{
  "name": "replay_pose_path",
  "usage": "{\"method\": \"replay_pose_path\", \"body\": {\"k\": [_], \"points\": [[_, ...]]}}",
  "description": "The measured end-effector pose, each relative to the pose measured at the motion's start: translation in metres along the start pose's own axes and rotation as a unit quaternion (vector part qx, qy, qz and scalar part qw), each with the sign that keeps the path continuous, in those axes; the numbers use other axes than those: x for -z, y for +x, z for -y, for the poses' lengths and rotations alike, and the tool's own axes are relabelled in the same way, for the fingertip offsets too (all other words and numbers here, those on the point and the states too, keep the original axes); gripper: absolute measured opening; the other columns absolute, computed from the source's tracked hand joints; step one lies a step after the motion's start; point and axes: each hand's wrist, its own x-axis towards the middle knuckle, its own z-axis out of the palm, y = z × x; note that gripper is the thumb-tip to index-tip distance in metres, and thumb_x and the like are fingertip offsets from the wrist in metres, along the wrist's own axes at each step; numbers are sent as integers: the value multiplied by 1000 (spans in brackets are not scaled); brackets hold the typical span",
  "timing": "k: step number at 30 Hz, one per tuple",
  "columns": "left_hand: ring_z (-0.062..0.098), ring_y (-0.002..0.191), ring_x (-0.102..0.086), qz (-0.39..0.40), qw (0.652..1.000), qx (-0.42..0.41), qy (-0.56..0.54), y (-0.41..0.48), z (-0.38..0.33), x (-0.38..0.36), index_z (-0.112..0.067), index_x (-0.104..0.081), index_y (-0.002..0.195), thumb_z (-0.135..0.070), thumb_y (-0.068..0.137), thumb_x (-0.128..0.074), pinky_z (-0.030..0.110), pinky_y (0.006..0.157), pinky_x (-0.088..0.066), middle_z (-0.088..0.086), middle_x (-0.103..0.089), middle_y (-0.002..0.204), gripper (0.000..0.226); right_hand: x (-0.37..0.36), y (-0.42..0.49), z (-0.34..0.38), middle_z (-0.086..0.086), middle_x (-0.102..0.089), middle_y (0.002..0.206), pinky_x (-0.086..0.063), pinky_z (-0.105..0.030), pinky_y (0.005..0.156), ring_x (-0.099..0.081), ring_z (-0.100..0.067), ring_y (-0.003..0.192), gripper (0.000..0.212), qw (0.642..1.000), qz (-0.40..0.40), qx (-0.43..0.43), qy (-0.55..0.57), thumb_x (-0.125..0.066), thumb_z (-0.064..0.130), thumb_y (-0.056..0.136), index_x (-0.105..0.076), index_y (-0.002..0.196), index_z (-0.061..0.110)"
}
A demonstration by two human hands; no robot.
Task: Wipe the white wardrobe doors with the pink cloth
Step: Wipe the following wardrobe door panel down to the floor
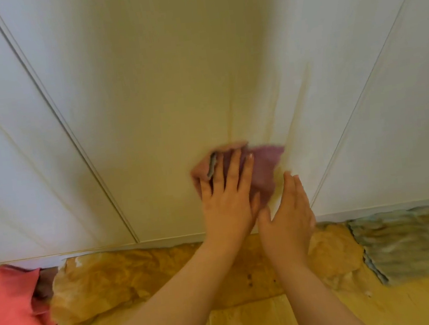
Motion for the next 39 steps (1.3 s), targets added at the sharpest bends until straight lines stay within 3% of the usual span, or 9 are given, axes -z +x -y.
{"method": "replay_pose_path", "body": {"k": [4, 8, 15, 21, 24, 28, 31, 34, 39], "points": [[30, 128, -31, 9, 998, -50, 41, -11, 9, 5, -17, -37, 137, -47, 81, -49, 49, 94, -27, 8, -44, 143, 65, 7, 5, 0, 3, -12, 156, -8, -33, 113, -12, -14, 142, 71, 1000, -12, 0, 1, -50, 16, 90, -12, 149, 22], [33, 133, -24, -66, 998, 14, -1, 51, 9, 38, -12, -40, 141, -45, 84, -42, 50, 107, -14, 13, -40, 146, 66, 8, 4, 0, 3, -10, 156, -8, -32, 112, -12, -14, 142, 71, 1000, -14, -1, 10, -50, 15, 91, -10, 149, 21], [27, 115, -49, 72, 990, -111, 52, -39, 51, 10, -18, -39, 134, -49, 78, -43, 48, 96, -30, -1, -37, 142, 65, 23, 12, 4, 1, -16, 155, -12, -36, 112, -16, -17, 141, 71, 998, -43, -4, 37, -52, 12, 88, -16, 148, 20], [29, 133, -30, -100, 992, -67, 29, 86, 33, 70, -14, -46, 139, -47, 84, -43, 48, 108, -18, 6, -45, 144, 64, 30, 20, 13, 0, -15, 155, -13, -37, 111, -16, -17, 141, 72, 997, -51, -19, 51, -53, 12, 88, -15, 148, 21], [29, 133, -30, -56, 983, -166, 61, 72, 47, 55, -15, -36, 141, -48, 81, -47, 47, 111, -11, 0, -32, 147, 69, 31, 17, 19, -2, -18, 155, -16, -38, 111, -19, -19, 141, 71, 997, -53, -6, 53, -55, 10, 87, -18, 148, 18], [22, 122, -40, -13, 936, -327, 129, 56, 83, 51, -18, -37, 137, -51, 79, -43, 40, 108, -15, -1, -51, 138, 67, 37, 20, 25, -3, -20, 154, -18, -38, 111, -21, -20, 141, 71, 996, -61, 4, 64, -55, 9, 86, -20, 147, 16], [26, 124, -37, -113, 956, -247, 114, 121, 76, 92, -16, -42, 139, -50, 86, -42, 42, 100, -25, 6, -52, 138, 63, 44, 27, 31, -6, -21, 154, -17, -38, 111, -22, -21, 140, 71, 992, -89, 18, 83, -56, 7, 85, -21, 147, 14], [31, 135, -28, -166, 963, -185, 102, 150, 70, 107, -14, -41, 142, -48, 91, -42, 48, 111, -16, 8, -36, 147, 60, 51, 33, 40, -5, -17, 155, -16, -37, 111, -19, -21, 141, 72, 990, -97, 29, 99, -55, 7, 86, -19, 147, 16], [28, 129, -37, -32, 915, -372, 155, 89, 94, 74, -17, -36, 140, -55, 86, -40, 44, 114, -9, 2, -46, 143, 66, 67, 38, 49, 3, 5, 157, -7, -34, 112, -2, -15, 143, 75, 992, -35, 105, 60, -51, 18, 90, -5, 148, 29]]}}
